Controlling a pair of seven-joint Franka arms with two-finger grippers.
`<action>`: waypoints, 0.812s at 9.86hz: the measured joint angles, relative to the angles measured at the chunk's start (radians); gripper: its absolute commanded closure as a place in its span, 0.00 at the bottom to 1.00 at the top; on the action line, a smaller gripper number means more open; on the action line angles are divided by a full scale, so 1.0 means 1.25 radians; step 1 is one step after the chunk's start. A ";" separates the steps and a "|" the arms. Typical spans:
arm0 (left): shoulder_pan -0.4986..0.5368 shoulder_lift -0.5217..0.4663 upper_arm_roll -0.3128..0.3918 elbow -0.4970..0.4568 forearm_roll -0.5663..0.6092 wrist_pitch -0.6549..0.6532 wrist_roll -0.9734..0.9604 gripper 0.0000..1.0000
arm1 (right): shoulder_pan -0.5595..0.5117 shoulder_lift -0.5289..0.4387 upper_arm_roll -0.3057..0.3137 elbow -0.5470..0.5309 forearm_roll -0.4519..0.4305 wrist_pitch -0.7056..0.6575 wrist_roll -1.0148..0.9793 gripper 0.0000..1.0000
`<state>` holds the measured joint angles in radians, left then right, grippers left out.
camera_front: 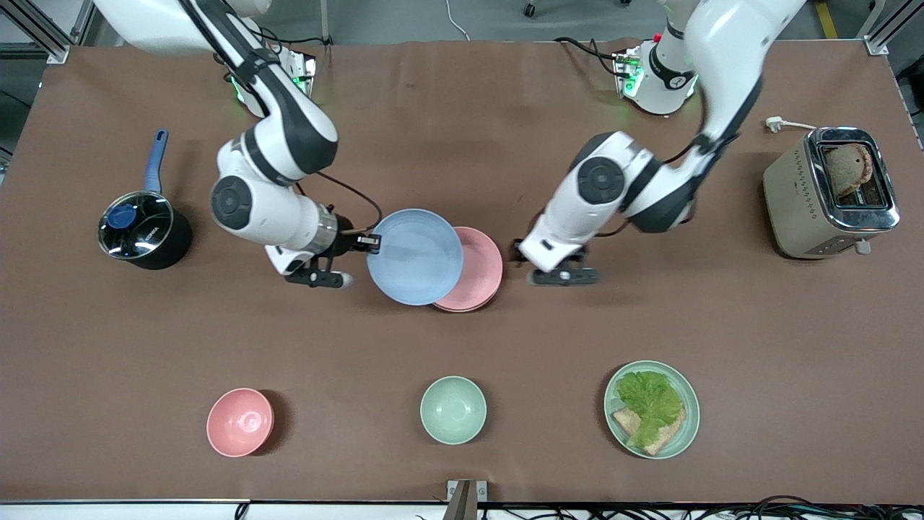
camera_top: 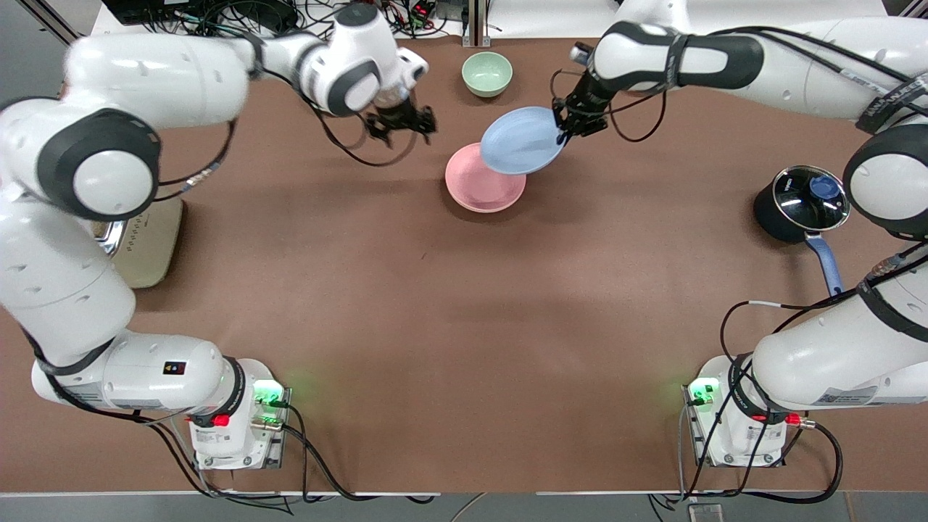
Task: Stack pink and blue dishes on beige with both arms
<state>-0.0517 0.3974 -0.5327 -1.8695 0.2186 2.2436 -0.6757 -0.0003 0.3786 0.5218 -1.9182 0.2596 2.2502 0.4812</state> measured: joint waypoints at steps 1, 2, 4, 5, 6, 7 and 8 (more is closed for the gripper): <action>0.002 -0.068 0.050 -0.001 -0.002 -0.043 0.072 0.00 | 0.001 0.018 0.017 -0.009 0.000 0.037 0.000 0.99; 0.004 -0.126 0.104 0.000 -0.013 -0.071 0.147 0.00 | 0.005 0.041 0.029 -0.020 0.000 0.085 0.006 0.99; 0.007 -0.225 0.204 0.007 -0.046 -0.129 0.276 0.00 | 0.029 0.086 0.040 -0.054 0.000 0.188 0.018 0.98; 0.007 -0.262 0.248 0.025 -0.080 -0.172 0.339 0.00 | 0.035 0.097 0.043 -0.066 0.000 0.205 0.019 0.98; 0.007 -0.290 0.291 0.064 -0.113 -0.238 0.406 0.00 | 0.037 0.100 0.048 -0.072 0.000 0.217 0.019 0.97; 0.007 -0.308 0.331 0.120 -0.129 -0.322 0.463 0.00 | 0.039 0.102 0.051 -0.075 0.000 0.231 0.021 0.87; 0.007 -0.320 0.360 0.172 -0.134 -0.397 0.502 0.00 | 0.039 0.105 0.052 -0.075 0.000 0.239 0.023 0.42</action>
<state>-0.0428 -0.0029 -0.0826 -1.6541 0.0508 1.7476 -0.0481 0.0490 0.5097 0.5864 -2.0123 0.2596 2.5487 0.5099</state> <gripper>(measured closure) 0.000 0.916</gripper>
